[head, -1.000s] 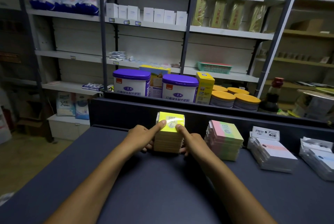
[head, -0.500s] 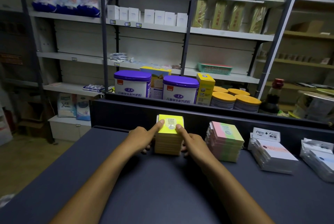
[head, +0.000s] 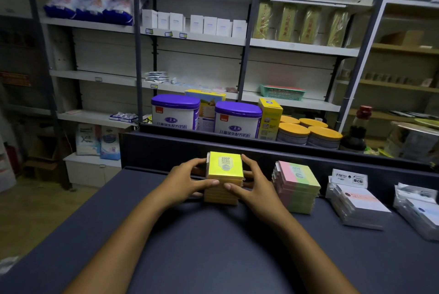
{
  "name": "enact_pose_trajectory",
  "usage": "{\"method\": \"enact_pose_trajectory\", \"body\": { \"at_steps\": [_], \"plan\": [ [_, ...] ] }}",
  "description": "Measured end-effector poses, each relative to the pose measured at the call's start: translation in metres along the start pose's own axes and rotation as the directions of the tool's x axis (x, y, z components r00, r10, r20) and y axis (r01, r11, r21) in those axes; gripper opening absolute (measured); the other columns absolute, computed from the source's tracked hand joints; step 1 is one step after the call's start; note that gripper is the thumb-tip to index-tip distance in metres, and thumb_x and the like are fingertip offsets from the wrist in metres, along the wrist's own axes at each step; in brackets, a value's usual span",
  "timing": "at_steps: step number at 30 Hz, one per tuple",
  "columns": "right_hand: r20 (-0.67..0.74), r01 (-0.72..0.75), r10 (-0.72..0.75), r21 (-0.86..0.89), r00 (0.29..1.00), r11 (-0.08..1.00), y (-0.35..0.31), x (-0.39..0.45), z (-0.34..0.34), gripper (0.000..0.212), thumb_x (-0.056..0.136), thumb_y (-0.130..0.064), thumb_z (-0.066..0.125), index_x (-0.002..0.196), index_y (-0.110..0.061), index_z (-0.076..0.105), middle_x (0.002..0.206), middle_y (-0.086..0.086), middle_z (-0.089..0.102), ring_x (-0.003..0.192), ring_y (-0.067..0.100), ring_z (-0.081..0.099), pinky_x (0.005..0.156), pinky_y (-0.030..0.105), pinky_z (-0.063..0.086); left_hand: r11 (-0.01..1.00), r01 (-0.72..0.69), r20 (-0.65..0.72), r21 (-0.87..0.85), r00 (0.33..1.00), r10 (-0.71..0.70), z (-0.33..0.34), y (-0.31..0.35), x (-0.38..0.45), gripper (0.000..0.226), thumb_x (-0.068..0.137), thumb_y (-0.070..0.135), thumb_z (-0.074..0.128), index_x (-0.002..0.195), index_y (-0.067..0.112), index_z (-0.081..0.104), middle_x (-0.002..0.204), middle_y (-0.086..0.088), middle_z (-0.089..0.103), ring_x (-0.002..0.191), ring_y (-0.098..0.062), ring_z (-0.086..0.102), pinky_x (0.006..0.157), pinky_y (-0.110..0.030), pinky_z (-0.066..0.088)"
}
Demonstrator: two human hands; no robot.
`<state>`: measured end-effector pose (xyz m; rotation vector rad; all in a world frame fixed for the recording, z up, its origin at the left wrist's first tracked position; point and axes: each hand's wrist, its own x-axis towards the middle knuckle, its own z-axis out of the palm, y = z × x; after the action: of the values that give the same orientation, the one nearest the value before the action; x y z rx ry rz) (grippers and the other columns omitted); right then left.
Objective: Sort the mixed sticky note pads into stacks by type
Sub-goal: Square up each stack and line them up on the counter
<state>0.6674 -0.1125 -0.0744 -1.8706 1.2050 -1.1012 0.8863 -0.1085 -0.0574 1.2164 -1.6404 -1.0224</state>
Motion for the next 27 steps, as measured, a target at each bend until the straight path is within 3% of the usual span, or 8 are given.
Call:
{"method": "enact_pose_trajectory", "body": {
  "at_steps": [7,12,17,21,27],
  "plan": [
    [-0.01,-0.004,0.003,-0.021,1.0,1.0,-0.001,0.0,0.002,0.089,0.081,-0.029,0.081,0.151,-0.036,0.027,0.129,-0.012,0.056,0.11,-0.015,0.051,0.078,0.001,0.046,1.0,0.007,0.009,0.012,1.0,-0.007,-0.003,-0.005,0.004,0.069,0.076,0.023,0.081,0.137,0.028,0.05,0.128,-0.005,0.059,0.115,-0.023,0.062,0.086,-0.042,0.06],
    [0.043,-0.071,0.079,-0.162,0.996,0.984,0.001,-0.002,0.002,0.101,0.071,-0.019,0.088,0.151,-0.025,0.025,0.132,0.002,0.055,0.109,0.009,0.062,0.095,0.03,0.055,0.969,0.023,0.043,0.246,0.998,-0.034,-0.002,-0.013,0.007,0.091,0.064,0.021,0.091,0.142,0.019,0.044,0.125,-0.004,0.064,0.104,-0.013,0.068,0.097,-0.037,0.054],
    [0.039,-0.081,0.09,-0.196,0.995,0.977,0.001,-0.002,0.008,0.079,0.075,-0.003,0.08,0.141,-0.013,0.037,0.105,-0.01,0.057,0.08,0.002,0.065,0.064,0.01,0.052,0.945,-0.008,0.016,0.327,1.0,0.002,0.002,-0.019,0.011,0.091,0.064,0.007,0.089,0.142,0.019,0.044,0.11,-0.002,0.069,0.09,-0.012,0.071,0.088,-0.036,0.058],
    [0.005,-0.081,0.083,-0.178,0.997,0.981,0.001,-0.003,0.013,0.071,0.075,0.0,0.078,0.135,-0.01,0.04,0.098,-0.012,0.058,0.072,-0.015,0.062,0.06,0.008,0.049,0.941,-0.028,0.019,0.337,1.0,0.023,0.002,-0.022,0.012,0.088,0.064,0.01,0.088,0.141,0.021,0.046,0.105,0.003,0.071,0.084,-0.008,0.072,0.081,-0.03,0.06],
    [-0.01,-0.079,0.079,-0.164,0.997,0.983,0.002,-0.003,0.014,0.072,0.076,0.0,0.078,0.135,-0.008,0.039,0.098,-0.01,0.058,0.07,-0.016,0.061,0.06,0.009,0.049,0.945,-0.025,0.011,0.327,1.0,0.023,0.003,-0.023,0.015,0.087,0.065,0.008,0.087,0.14,0.02,0.046,0.104,0.003,0.07,0.084,-0.009,0.072,0.078,-0.027,0.06]
  ]
}}
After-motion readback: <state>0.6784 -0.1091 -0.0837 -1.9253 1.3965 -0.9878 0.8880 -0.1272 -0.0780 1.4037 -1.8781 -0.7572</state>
